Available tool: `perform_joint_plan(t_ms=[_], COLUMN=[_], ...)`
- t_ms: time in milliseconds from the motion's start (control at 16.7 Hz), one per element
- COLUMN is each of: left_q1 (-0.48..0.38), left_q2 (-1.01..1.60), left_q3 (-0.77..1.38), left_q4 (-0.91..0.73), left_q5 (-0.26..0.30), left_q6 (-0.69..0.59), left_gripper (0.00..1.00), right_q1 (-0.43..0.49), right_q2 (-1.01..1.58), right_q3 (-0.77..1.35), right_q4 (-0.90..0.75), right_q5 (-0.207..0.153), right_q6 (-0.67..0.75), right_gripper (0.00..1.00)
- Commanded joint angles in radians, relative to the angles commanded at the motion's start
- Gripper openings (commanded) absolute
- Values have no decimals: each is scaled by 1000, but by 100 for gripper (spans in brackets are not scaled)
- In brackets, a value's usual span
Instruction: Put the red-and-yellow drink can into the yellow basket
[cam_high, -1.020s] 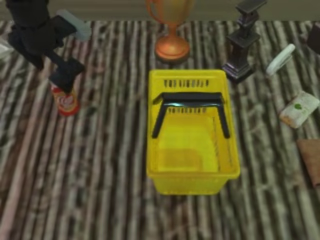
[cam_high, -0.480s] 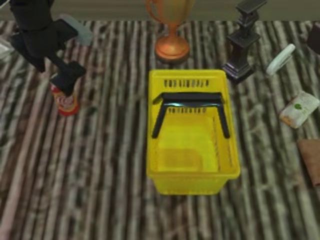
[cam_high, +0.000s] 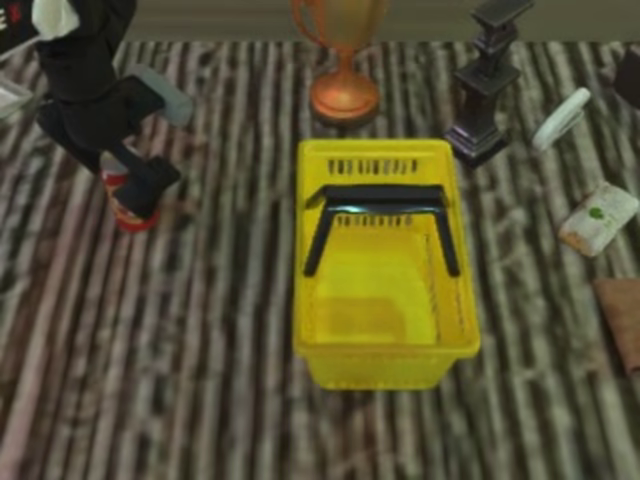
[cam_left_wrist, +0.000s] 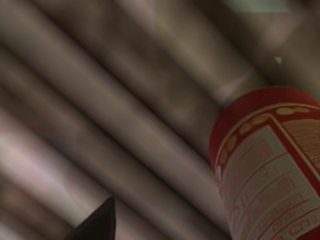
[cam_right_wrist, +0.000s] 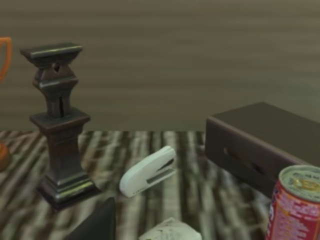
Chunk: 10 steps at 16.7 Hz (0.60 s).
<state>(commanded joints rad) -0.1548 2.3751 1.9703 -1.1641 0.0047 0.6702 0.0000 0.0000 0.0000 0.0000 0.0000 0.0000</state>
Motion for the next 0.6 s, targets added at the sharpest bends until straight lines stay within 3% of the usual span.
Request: perform_joint_plan(t_ms=[60,600], left_q1=[0,0], left_q2=[0,0], left_q3=[0,0], left_q4=[0,0], left_q5=[0,0], left_q6=[0,0], left_gripper=[100,32], right_q1=[0,0], right_q2=[0,0], right_q3=[0,0], right_q4=[0,0], right_q5=[0,0], right_q6=[0,0], right_gripper=[100,100])
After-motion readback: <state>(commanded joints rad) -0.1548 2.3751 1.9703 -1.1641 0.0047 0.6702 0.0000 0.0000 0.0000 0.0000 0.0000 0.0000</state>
